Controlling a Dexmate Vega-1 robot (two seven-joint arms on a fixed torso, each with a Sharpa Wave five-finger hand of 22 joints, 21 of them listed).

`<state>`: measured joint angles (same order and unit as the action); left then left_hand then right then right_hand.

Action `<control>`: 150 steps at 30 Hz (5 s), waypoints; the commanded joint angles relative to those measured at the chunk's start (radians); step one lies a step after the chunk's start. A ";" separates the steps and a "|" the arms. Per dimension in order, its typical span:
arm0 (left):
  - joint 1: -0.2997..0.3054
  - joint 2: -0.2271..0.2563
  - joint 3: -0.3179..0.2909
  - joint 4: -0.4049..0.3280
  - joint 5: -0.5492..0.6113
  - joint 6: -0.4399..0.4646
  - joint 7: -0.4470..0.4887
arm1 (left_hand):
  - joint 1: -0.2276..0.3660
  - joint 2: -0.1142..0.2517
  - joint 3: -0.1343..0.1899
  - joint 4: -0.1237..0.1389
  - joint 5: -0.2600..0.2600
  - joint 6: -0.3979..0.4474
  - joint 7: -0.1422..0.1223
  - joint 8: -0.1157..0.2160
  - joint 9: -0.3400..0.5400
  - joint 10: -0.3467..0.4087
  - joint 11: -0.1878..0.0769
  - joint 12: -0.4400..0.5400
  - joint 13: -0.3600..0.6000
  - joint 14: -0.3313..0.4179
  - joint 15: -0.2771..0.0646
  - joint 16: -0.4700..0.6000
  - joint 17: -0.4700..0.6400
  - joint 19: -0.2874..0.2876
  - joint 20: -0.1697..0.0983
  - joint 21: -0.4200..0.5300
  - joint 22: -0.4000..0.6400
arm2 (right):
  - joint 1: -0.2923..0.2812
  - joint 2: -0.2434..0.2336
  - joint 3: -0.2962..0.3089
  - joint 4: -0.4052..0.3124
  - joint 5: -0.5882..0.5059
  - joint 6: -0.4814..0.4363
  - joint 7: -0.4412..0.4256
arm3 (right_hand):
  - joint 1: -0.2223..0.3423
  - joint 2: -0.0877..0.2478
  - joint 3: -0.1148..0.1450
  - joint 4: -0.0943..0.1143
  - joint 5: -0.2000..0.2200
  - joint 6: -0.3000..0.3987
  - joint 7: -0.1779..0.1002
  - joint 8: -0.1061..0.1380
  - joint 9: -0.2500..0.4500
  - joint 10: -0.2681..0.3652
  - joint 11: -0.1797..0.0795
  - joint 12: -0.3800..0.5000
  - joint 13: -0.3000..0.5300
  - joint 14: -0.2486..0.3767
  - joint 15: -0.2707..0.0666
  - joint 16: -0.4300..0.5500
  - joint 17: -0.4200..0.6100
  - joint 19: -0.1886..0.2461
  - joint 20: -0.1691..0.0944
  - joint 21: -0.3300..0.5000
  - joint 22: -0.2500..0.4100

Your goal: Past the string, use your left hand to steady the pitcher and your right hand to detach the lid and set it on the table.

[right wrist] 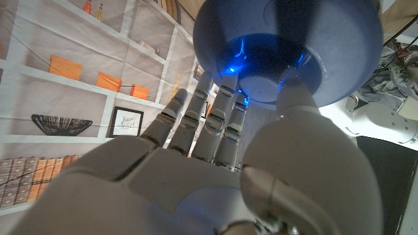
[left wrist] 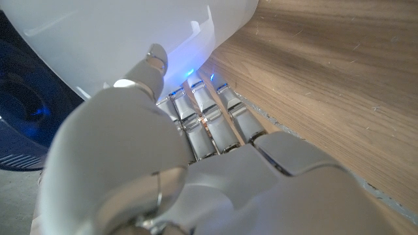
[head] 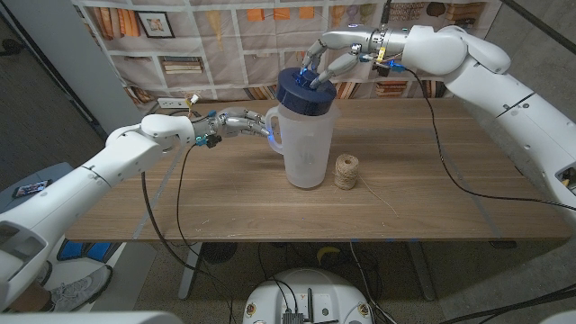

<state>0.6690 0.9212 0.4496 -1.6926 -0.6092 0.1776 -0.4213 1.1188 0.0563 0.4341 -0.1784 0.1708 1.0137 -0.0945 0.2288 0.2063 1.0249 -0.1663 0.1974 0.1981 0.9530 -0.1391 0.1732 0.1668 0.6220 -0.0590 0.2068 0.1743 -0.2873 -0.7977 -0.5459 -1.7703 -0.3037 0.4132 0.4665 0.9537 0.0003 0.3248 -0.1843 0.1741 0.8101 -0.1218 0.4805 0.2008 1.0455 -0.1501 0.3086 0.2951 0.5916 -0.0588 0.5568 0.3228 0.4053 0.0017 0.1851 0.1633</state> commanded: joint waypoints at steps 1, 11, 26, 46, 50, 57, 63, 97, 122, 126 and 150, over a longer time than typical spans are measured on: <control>0.027 0.010 -0.014 -0.013 -0.006 -0.018 0.016 | -0.004 0.048 0.006 0.007 0.011 0.014 0.010 -0.004 0.004 0.015 -0.033 -0.007 0.004 -0.015 -0.095 -0.006 0.002 0.002 -0.135 -0.005 0.002 | 0.003 -0.014 0.030 -0.023 -0.004 -0.034 -0.022 | 0.108 0.108 0.015 0.024 0.003 0.178 -0.085 0.065 0.004 0.077 -0.068 -0.001 0.004 0.006 -0.159 -0.003 0.005 0.003 0.008 0.000 0.002; 0.061 0.032 -0.032 -0.049 -0.018 -0.015 0.037 | -0.008 0.038 0.008 0.005 0.014 -0.009 -0.003 -0.014 0.003 -0.006 -0.038 -0.009 0.004 -0.036 -0.093 -0.006 0.001 -0.010 -0.126 -0.009 0.002 | -0.008 -0.044 0.075 -0.047 -0.003 -0.079 -0.058 | 0.107 0.109 0.015 0.025 0.003 0.176 -0.086 0.065 0.004 0.075 -0.069 -0.003 0.005 0.005 -0.159 -0.006 0.005 0.002 0.012 0.000 0.002; 0.114 0.065 -0.061 -0.097 -0.042 -0.005 0.069 | -0.033 0.018 0.002 0.011 0.016 -0.038 -0.019 -0.024 0.004 -0.040 -0.045 -0.013 0.004 -0.076 -0.083 -0.007 0.001 -0.033 -0.104 -0.013 0.002 | -0.024 -0.089 0.098 -0.084 -0.026 -0.133 -0.072 | 0.106 0.109 0.014 0.026 0.004 0.173 -0.086 0.064 0.004 0.077 -0.069 -0.005 0.007 0.006 -0.160 -0.007 0.007 0.003 0.012 0.001 0.002; 0.204 0.119 -0.107 -0.165 -0.108 0.022 0.101 | -0.094 -0.021 -0.008 0.017 0.020 -0.136 -0.033 -0.043 0.004 -0.163 -0.045 -0.021 0.002 -0.176 -0.069 -0.009 0.000 -0.070 -0.064 -0.013 0.003 | -0.035 -0.118 0.089 -0.066 -0.080 -0.173 -0.092 | 0.103 0.111 0.013 0.027 0.004 0.172 -0.087 0.065 0.004 0.075 -0.069 -0.008 0.009 0.007 -0.158 -0.010 0.008 0.002 0.011 0.001 0.003; 0.209 0.129 -0.109 -0.172 -0.116 0.033 0.096 | -0.106 -0.030 -0.017 0.017 0.019 -0.157 -0.036 -0.045 0.004 -0.191 -0.043 -0.022 0.003 -0.198 -0.059 -0.006 0.002 -0.079 -0.055 -0.014 0.004 | -0.042 -0.126 0.090 -0.070 -0.098 -0.185 -0.097 | 0.103 0.111 0.013 0.027 0.004 0.169 -0.087 0.064 0.004 0.074 -0.069 -0.009 0.009 0.006 -0.158 -0.012 0.008 0.005 0.009 0.002 0.003; 0.222 0.144 -0.121 -0.190 -0.122 0.037 0.107 | -0.113 -0.033 -0.027 0.016 0.019 -0.202 -0.029 -0.049 0.004 -0.246 -0.026 -0.025 0.004 -0.248 -0.036 -0.006 0.006 -0.093 -0.044 -0.015 0.004 | -0.050 -0.135 0.085 -0.053 -0.116 -0.194 -0.103 | 0.101 0.111 0.012 0.028 0.004 0.169 -0.087 0.064 0.004 0.073 -0.069 -0.010 0.011 0.007 -0.157 -0.013 0.009 0.010 0.007 0.004 0.003; 0.226 0.156 -0.129 -0.204 -0.129 0.047 0.110 | -0.115 -0.033 -0.042 0.015 0.020 -0.251 -0.033 -0.053 0.003 -0.302 -0.017 -0.024 0.005 -0.290 -0.015 -0.001 0.009 -0.111 -0.031 -0.016 0.004 | -0.061 -0.142 0.080 -0.045 -0.135 -0.212 -0.107 | 0.101 0.110 0.012 0.027 0.004 0.170 -0.088 0.065 0.004 0.074 -0.069 -0.010 0.012 0.007 -0.158 -0.014 0.009 0.012 0.006 0.004 0.003; 0.282 0.191 -0.189 -0.184 -0.211 -0.020 0.023 | -0.233 -0.030 -0.149 0.035 0.013 -0.758 0.007 -0.052 -0.021 -0.930 0.149 -0.018 -0.012 -0.859 0.235 -0.004 0.006 -0.533 0.124 -0.036 -0.004 | -0.084 -0.127 0.018 0.039 -0.220 -0.228 -0.156 | 0.100 0.112 0.012 0.028 0.003 0.168 -0.088 0.067 0.003 0.072 -0.069 -0.015 0.017 0.010 -0.156 -0.020 0.012 0.024 0.001 0.007 0.003; 0.376 0.114 -0.264 -0.138 -0.183 -0.198 0.127 | -0.313 -0.015 -0.169 0.056 0.004 -0.816 -0.022 -0.050 -0.024 -0.993 0.167 -0.011 -0.013 -0.952 0.256 -0.002 0.007 -0.594 0.145 -0.027 -0.004 | -0.081 -0.089 -0.075 0.124 -0.334 -0.252 -0.193 | 0.092 0.111 0.010 0.030 0.003 0.166 -0.089 0.072 0.008 0.073 -0.069 -0.020 0.018 0.012 -0.154 -0.027 0.012 0.037 -0.005 0.009 0.004; 0.384 0.088 -0.266 -0.127 -0.187 -0.217 0.141 | -0.411 0.015 -0.192 0.105 0.003 -0.810 -0.027 -0.044 -0.022 -0.988 0.159 -0.002 -0.014 -0.949 0.251 0.009 0.012 -0.590 0.136 -0.020 -0.003 | -0.079 -0.082 -0.086 0.145 -0.340 -0.241 -0.204 | 0.091 0.111 0.011 0.030 0.003 0.166 -0.089 0.076 0.013 0.073 -0.069 -0.021 0.019 0.013 -0.155 -0.029 0.012 0.038 -0.006 0.009 0.005; 0.311 -0.048 -0.209 -0.018 -0.133 -0.268 0.225 | -0.532 0.081 -0.199 0.159 0.010 -0.835 -0.050 -0.048 -0.024 -0.969 0.141 0.004 -0.015 -0.923 0.226 0.016 0.012 -0.544 0.127 -0.005 -0.002 | -0.034 -0.024 -0.173 0.313 -0.370 -0.190 -0.248 | 0.086 0.108 0.011 0.029 0.005 0.159 -0.089 0.088 0.026 0.073 -0.068 -0.028 0.017 0.015 -0.154 -0.036 0.012 0.050 -0.021 0.010 0.005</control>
<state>1.0195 0.9200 0.2171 -1.7562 -0.7730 -0.0703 -0.2478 0.6001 0.1343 0.2335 -0.0277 0.1737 0.1821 -0.1468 0.1817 0.1815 0.0532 -0.0197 0.1965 0.1815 0.0235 0.0869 0.1781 0.1747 0.0641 0.0681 0.1938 0.1703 -0.3463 -0.8531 -0.6640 -1.5498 -0.6570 0.2053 0.2380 0.9477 0.0063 0.3164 -0.1759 0.1741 0.8151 -0.1167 0.4805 0.2008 1.0562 -0.1607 0.2807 0.3082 0.5950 -0.0553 0.5250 0.3319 0.4484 -0.0126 0.1890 0.1652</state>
